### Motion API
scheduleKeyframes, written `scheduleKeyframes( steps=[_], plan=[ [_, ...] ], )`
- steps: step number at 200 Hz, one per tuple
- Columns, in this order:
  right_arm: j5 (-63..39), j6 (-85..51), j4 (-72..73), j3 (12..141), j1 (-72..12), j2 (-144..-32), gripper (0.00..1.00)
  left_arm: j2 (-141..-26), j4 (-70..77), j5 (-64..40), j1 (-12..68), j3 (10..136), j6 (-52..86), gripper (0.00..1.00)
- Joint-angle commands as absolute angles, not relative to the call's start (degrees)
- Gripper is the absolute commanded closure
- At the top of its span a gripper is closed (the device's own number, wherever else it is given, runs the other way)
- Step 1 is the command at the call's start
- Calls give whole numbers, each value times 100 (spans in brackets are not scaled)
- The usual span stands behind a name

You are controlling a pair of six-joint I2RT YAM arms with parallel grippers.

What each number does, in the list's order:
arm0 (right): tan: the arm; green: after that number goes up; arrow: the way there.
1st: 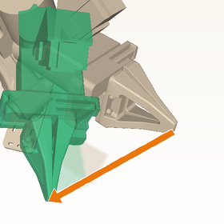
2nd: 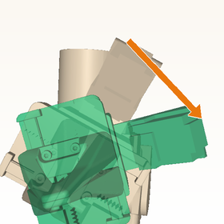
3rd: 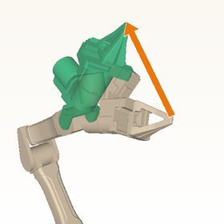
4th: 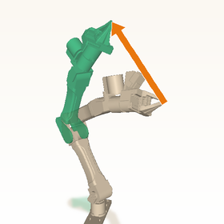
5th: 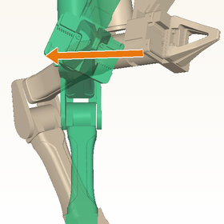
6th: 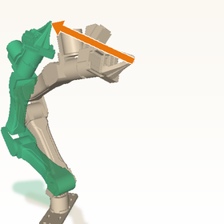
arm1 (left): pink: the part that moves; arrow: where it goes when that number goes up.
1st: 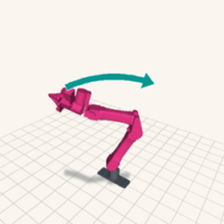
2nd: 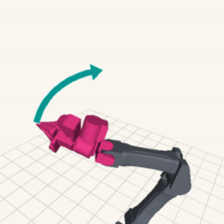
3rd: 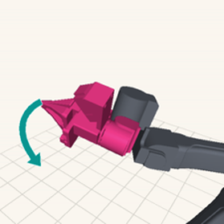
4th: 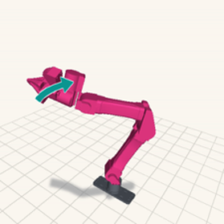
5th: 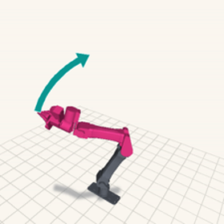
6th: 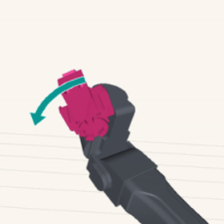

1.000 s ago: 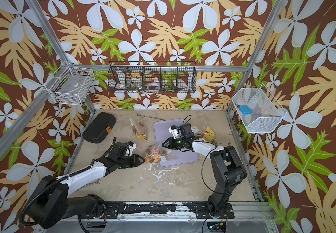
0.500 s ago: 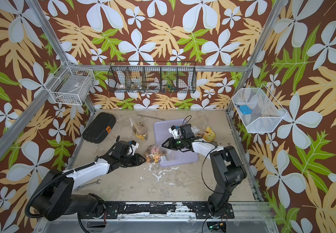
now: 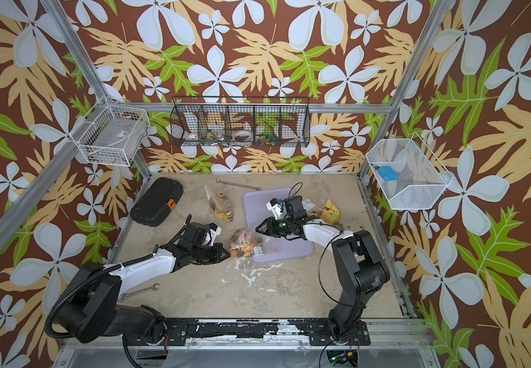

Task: Pour cookies out of the ziploc bag
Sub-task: Adjust the ziploc bag on the tray.

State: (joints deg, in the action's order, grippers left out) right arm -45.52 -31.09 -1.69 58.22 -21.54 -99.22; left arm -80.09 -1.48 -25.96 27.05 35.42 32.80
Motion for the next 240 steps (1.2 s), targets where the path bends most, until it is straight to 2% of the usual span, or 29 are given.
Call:
scheduleKeyframes(
  steps=[1, 45, 105, 130, 240],
  plan=[
    [-4623, -3091, -114, 5818, -2153, -9897, 63, -8014, -205, -2557, 2707, 3653, 3153, 95],
    [-4637, -3102, -142, 5901, -2153, -9922, 62, -8041, -371, -2519, 2708, 3979, 3082, 100],
    [-4677, -3168, -153, 6122, -2153, -9970, 72, -8072, -693, -2351, 2700, 4610, 2984, 100],
    [-4704, -3088, -454, 6698, -2146, -10177, 75, -8201, -792, -2341, 2659, 4966, 2936, 100],
    [-4738, -3375, -965, 9033, -1900, -11436, 75, -9679, -1037, -2820, 1964, 7230, 2733, 100]
  ],
)
